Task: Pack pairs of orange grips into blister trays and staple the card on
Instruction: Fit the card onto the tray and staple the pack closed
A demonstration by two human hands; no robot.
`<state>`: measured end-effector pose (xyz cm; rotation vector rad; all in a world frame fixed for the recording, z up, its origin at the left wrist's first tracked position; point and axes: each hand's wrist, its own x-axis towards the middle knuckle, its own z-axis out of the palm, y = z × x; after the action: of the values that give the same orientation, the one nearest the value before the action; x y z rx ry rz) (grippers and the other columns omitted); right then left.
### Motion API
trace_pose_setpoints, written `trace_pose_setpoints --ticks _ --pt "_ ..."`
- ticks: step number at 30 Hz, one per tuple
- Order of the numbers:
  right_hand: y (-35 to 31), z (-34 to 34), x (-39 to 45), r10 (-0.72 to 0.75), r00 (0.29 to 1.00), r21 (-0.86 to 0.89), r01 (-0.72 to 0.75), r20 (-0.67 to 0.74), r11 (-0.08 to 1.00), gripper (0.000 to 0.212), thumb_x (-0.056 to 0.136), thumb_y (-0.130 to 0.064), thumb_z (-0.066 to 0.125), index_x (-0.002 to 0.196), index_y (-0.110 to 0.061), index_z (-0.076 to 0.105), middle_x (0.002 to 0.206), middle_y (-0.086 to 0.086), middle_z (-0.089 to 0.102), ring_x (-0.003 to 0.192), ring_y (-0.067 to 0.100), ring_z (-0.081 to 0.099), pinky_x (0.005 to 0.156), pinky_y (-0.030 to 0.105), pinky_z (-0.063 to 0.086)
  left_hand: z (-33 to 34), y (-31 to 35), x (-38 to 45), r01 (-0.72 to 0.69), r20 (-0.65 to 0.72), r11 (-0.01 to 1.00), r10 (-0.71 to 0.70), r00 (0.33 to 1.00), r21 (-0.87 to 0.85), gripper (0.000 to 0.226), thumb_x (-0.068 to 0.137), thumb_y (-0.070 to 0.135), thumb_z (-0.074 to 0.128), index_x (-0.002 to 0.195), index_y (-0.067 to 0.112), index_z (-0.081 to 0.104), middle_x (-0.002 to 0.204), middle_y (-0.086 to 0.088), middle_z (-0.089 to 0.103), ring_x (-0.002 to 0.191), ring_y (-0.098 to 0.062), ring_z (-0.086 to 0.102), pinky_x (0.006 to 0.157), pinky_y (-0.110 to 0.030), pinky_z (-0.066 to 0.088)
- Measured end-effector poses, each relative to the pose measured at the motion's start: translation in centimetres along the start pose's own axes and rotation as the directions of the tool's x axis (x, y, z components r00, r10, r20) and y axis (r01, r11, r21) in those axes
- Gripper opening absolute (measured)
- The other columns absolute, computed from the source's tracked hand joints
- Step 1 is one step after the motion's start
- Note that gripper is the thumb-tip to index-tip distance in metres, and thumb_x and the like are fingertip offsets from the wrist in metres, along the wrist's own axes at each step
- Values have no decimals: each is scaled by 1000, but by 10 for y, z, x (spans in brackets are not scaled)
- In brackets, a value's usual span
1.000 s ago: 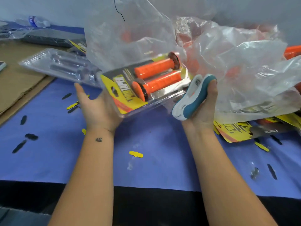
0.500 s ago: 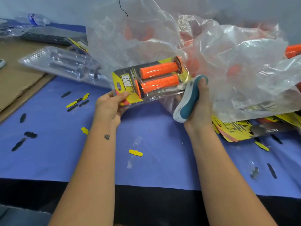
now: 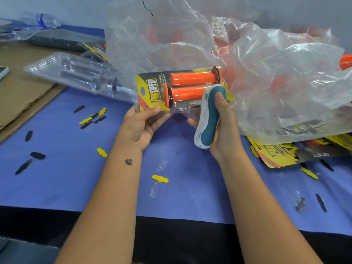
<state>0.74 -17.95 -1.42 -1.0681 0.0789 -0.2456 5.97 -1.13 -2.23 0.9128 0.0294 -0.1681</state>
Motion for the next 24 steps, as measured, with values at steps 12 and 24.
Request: trace_pose_setpoints --ticks 12,24 --pt "4 24 -19 521 806 -473 -357 280 806 57 78 -60 57 95 -5 65 71 15 65 56 25 61 53 29 52 6 -3 -2 90 73 996 -88 993 -29 24 85 31 58 94 12 68 77 -6 71 67 -18 65 62 -26 53" --pt "4 28 -14 433 872 -263 -373 229 890 36 84 -43 62 101 -12 63 80 8 67 59 19 58 56 28 50 4 -3 3 -73 -39 981 81 996 180 17 95 26 56 93 15 69 88 -4 69 79 -18 58 76 -29 45"
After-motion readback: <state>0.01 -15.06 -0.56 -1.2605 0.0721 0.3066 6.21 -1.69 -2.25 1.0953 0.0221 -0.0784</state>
